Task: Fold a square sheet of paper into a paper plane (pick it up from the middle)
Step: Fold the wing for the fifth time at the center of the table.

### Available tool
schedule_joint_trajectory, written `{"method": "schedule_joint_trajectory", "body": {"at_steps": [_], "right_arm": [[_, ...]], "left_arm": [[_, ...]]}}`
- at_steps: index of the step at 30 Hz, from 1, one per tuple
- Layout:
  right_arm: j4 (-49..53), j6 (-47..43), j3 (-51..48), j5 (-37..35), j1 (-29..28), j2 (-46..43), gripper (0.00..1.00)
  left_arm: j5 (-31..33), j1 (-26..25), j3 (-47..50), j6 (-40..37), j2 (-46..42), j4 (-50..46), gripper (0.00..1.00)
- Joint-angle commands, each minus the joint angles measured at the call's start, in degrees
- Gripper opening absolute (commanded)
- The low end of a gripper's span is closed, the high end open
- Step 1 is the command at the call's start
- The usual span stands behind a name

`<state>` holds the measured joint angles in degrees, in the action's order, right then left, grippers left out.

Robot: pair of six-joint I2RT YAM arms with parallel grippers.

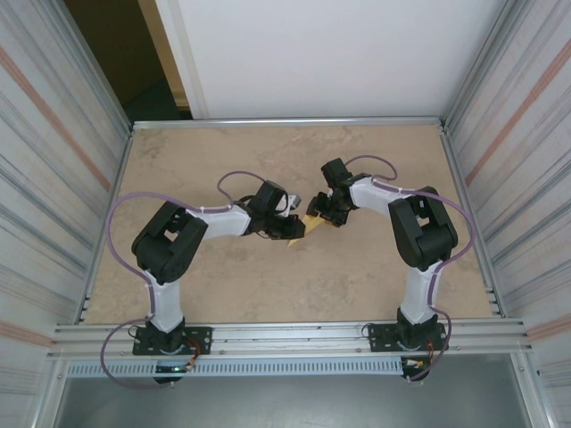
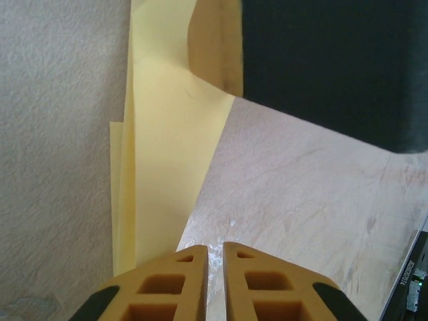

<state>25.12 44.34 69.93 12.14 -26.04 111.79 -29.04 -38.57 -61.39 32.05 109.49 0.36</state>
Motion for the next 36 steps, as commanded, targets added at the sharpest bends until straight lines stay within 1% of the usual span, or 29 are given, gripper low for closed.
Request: {"method": "schedule_joint_trajectory", "body": {"at_steps": [1, 8, 19, 36], "right_arm": [[-1.66, -0.75, -5.42, -3.54, -1.47, 12.11, 0.57], [-1.66, -0.83, -5.43, -3.42, -1.47, 12.15, 0.57], [-1.59, -0.79, -5.42, -3.09, -1.45, 12.14, 0.56], [-1.72, -0.89, -5.5, -2.87, -1.45, 12.38, 0.56]], "left_arm": [[-1.41, 0.77, -1.41, 0.75, 0.53, 1.66, 0.14], [-2.67, 1.04, -2.4, 0.65, 1.04, 2.46, 0.15], [-1.88, 1.65, -5.24, -0.1, 3.87, 0.04, 0.14], [-3.09, 1.63, -4.62, 0.71, 5.29, 0.74, 0.12]]}}
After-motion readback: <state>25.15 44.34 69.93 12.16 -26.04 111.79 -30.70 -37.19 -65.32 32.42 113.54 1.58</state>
